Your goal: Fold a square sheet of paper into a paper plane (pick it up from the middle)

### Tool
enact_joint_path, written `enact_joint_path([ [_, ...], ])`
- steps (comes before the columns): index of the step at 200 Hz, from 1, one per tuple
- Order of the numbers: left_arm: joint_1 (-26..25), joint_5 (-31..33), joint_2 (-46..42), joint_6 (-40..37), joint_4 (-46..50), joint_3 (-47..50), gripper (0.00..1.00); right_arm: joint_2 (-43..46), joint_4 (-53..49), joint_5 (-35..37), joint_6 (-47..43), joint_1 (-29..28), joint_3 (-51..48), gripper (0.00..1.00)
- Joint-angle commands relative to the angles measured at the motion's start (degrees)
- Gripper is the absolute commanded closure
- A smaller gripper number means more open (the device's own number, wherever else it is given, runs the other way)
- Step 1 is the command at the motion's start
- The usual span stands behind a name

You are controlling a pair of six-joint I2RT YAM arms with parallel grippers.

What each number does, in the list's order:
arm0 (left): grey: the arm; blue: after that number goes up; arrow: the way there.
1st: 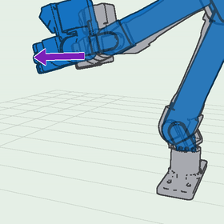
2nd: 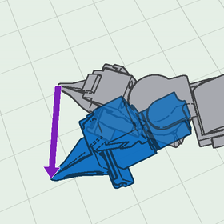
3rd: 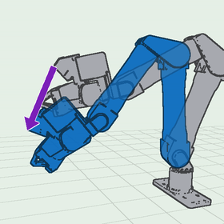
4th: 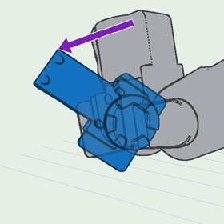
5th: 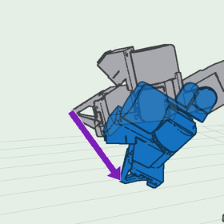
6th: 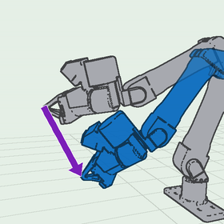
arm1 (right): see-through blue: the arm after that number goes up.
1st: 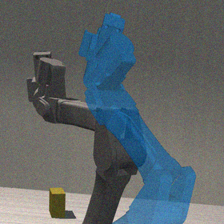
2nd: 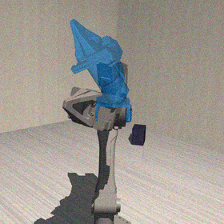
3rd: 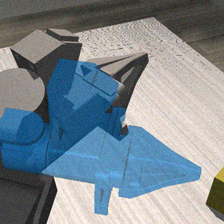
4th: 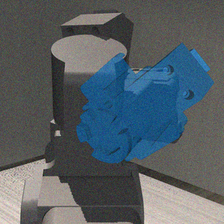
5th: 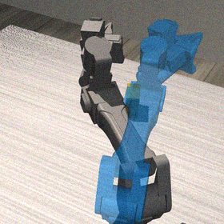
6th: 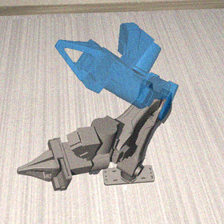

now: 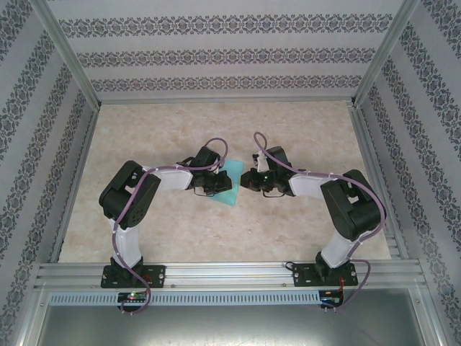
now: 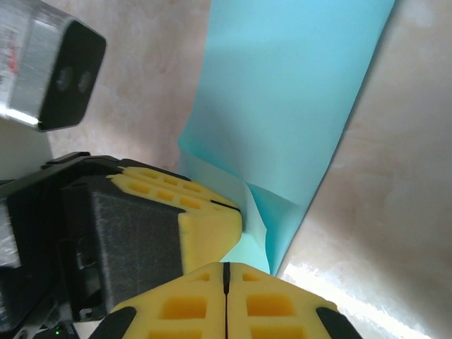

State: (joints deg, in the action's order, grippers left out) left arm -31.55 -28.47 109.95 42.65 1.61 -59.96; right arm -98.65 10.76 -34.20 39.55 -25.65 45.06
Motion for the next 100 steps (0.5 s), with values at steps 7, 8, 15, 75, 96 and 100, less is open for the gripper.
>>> enact_joint_path([
  [7, -0.7, -0.1, -0.1, -2.0, 2.2, 1.0, 0.87, -2.8, 2.1, -0.8, 1.0, -1.2, 2.7, 0.94],
  [8, -0.7, 0.0, -0.1, -2.1, 2.2, 1.0, 0.87, -2.9, 2.1, -0.8, 1.0, -1.3, 2.7, 0.94],
  [15, -0.7, 0.0, -0.2, -2.1, 2.3, 1.0, 0.88, -3.4, 2.4, -0.7, 1.1, -1.4, 2.9, 0.94],
  [75, -0.7, -0.5, 0.0, -2.7, 2.3, 0.9, 0.88, -5.8, 0.9, 0.6, 0.2, -2.2, 4.6, 0.95],
  [96, -0.7, -1.0, 0.0, -2.8, 2.3, 0.6, 0.87, -7.1, -0.7, 1.4, -1.0, -2.2, 5.6, 0.94],
  [100, -0.7, -1.0, 0.1, -2.8, 2.3, 0.6, 0.87, -7.2, -1.3, 1.6, -1.3, -2.2, 5.9, 0.94],
])
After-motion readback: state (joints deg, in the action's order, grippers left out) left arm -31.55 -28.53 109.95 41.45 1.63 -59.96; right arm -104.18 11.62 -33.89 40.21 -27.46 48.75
